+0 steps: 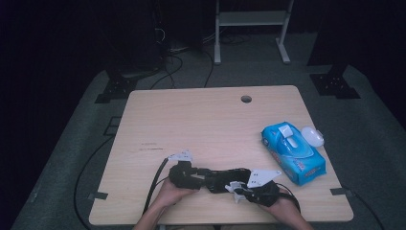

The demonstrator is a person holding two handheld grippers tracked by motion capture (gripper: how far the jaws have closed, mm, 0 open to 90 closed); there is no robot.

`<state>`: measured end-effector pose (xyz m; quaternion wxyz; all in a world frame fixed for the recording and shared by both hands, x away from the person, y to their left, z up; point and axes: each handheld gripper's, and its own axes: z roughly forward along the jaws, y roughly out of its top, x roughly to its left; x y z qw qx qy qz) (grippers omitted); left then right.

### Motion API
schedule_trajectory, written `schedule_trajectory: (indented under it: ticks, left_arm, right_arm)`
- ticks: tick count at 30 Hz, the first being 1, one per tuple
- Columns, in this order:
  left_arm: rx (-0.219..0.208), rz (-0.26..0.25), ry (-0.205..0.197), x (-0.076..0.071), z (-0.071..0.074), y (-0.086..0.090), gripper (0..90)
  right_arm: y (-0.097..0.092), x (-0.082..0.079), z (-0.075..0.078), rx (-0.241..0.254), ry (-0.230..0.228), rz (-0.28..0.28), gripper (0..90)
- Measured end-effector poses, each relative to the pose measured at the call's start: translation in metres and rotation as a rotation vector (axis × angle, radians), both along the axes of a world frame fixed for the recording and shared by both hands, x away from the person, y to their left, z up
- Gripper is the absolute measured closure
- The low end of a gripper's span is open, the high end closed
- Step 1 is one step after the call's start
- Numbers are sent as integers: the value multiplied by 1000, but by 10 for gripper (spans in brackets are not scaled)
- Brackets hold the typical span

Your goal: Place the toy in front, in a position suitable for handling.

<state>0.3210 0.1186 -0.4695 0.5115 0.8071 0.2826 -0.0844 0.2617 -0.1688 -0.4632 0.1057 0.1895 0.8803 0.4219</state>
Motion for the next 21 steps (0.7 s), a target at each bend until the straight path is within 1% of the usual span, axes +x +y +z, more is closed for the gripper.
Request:
schedule_trajectory:
  ticks: [1,4,6,9,10,13,14,15,17,18,19,21]
  left_arm:
    - [-2,-9,-12,-1,0,0,439]
    - [-11,-20,-23,-3,1,-2,446]
    - [-11,-28,-38,-4,1,-4,446]
    - [4,-55,-69,-7,2,-8,444]
    - [5,-64,-73,-8,2,-9,446]
    - [38,-103,-100,-12,1,-16,447]
    - [46,-108,-101,-13,1,-19,447]
    - [65,-115,-120,-15,0,-23,441]
    - [97,-113,-151,-18,-1,-29,427]
    - [100,-106,-159,-19,-1,-31,432]
    - [103,-99,-178,-20,-1,-32,446]
    - [106,-89,-203,-21,0,-32,524]
  right_arm:
    - [0,0,0,-1,2,-2,848]
    - [0,1,-1,-8,3,-1,848]
    - [1,1,-2,-13,5,-1,847]
    - [1,2,-3,-20,6,-4,847]
    - [1,3,-3,-23,6,-5,847]
    - [2,4,-5,-30,10,-10,846]
    - [3,4,-5,-33,10,-9,846]
    - [3,4,-6,-35,12,-10,846]
    - [5,4,-7,-42,13,-7,846]
    - [6,4,-7,-45,17,-5,846]
    - [6,4,-7,-45,18,-2,846]
    - [5,4,-6,-45,24,2,847]
